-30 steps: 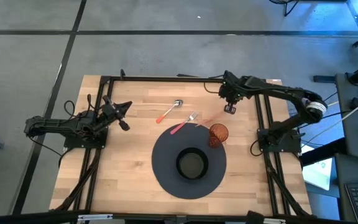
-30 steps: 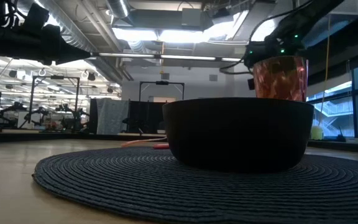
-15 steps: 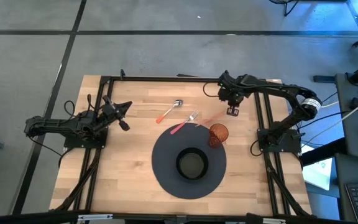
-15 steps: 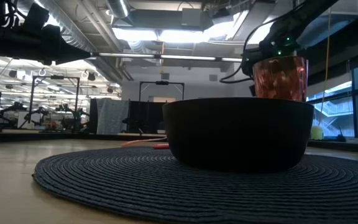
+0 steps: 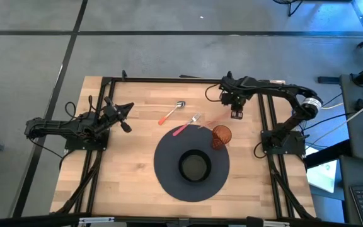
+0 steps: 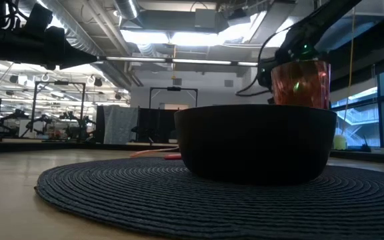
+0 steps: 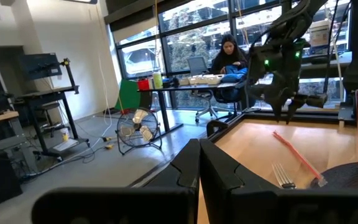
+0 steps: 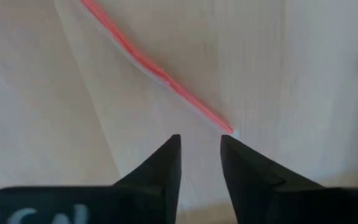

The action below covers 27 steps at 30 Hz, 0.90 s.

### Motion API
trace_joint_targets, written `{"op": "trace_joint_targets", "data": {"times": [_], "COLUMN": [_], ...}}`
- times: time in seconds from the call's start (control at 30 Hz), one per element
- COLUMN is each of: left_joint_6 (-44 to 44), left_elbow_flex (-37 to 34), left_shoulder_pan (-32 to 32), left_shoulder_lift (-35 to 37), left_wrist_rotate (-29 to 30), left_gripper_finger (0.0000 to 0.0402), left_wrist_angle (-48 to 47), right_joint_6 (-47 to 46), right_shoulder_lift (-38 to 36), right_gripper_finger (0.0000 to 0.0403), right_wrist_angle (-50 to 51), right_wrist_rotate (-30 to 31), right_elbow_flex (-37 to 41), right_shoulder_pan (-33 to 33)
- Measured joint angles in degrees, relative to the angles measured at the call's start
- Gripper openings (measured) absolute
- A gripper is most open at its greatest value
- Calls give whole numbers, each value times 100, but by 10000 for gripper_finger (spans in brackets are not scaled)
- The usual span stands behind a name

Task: Pick & Place Utensil
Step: Put the orange straw into the orange glass on the blue mat

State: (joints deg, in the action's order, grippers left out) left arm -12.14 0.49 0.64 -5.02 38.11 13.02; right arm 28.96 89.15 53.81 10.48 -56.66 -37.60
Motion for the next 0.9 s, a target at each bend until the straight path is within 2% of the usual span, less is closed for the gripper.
{"op": "trace_joint_targets", "data": {"times": [0.17, 0.43, 0.9], "left_joint_6": [-2, -2, -2], "left_elbow_flex": [0, 0, 0], "left_shoulder_pan": [0, 0, -1], "left_shoulder_lift": [0, -2, -2], "left_wrist_rotate": [-2, -2, -2], "left_gripper_finger": [3, 3, 3], "left_wrist_angle": [0, 0, 0], "right_joint_6": [48, 349, 766], "right_shoulder_lift": [340, 636, 706], "right_gripper_finger": [139, 135, 129], "right_wrist_angle": [-48, -367, -557], "right_wrist_rotate": [19, 107, -439], "right_elbow_flex": [4, 6, 6], "right_shoulder_pan": [0, 40, 46]}}
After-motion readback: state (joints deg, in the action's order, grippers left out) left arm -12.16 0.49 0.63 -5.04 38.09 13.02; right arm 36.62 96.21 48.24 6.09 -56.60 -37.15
